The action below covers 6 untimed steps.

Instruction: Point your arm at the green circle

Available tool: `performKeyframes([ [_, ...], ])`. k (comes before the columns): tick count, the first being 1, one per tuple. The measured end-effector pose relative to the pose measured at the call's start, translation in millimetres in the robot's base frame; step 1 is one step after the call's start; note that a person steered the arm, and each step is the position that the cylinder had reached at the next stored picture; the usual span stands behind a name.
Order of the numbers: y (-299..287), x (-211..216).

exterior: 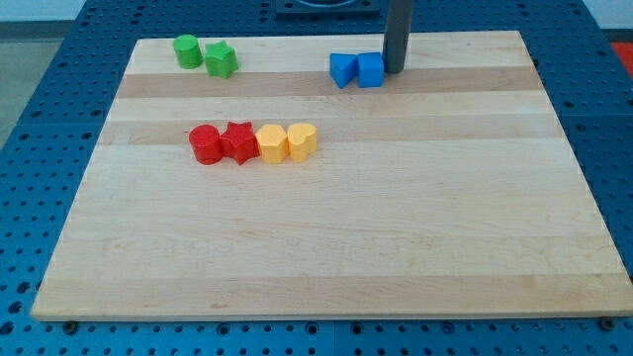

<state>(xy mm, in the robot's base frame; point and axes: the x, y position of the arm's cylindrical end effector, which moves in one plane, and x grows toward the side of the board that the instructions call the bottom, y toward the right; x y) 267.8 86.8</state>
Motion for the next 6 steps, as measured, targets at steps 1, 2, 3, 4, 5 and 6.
performKeyframes([
  [1,-3.5,-0.2],
  [2,-1.3,-18.4],
  [3,-7.9,-43.3],
  [4,-39.9,-54.5],
  [5,-78.4,-56.9],
  [6,-89.3,-56.1],
])
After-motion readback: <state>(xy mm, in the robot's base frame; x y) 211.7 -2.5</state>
